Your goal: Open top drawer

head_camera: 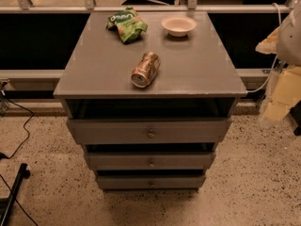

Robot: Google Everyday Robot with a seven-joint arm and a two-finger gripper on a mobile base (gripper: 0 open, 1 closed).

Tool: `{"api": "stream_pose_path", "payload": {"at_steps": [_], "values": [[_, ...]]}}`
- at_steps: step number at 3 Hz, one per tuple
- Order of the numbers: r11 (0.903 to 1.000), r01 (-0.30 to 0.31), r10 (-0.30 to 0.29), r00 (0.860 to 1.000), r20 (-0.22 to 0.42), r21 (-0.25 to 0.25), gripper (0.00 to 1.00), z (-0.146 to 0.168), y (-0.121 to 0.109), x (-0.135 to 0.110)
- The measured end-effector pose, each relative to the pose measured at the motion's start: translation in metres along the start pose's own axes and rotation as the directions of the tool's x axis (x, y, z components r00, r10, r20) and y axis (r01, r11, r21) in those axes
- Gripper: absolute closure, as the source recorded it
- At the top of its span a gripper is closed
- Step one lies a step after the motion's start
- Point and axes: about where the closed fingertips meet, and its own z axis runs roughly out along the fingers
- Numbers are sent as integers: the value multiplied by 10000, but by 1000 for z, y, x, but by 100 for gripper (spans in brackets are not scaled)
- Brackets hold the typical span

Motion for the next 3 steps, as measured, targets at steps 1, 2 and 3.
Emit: {"api": "stream_pose_path", "payload": {"at_steps": [1,2,3], "values": [[10000,0,0,10000,0,0,0,0,0,0],[9992,-340,349,9984,443,-199,0,49,3,-3],[9996,-223,228,9994,277,-161,0,68,7,-13]]}}
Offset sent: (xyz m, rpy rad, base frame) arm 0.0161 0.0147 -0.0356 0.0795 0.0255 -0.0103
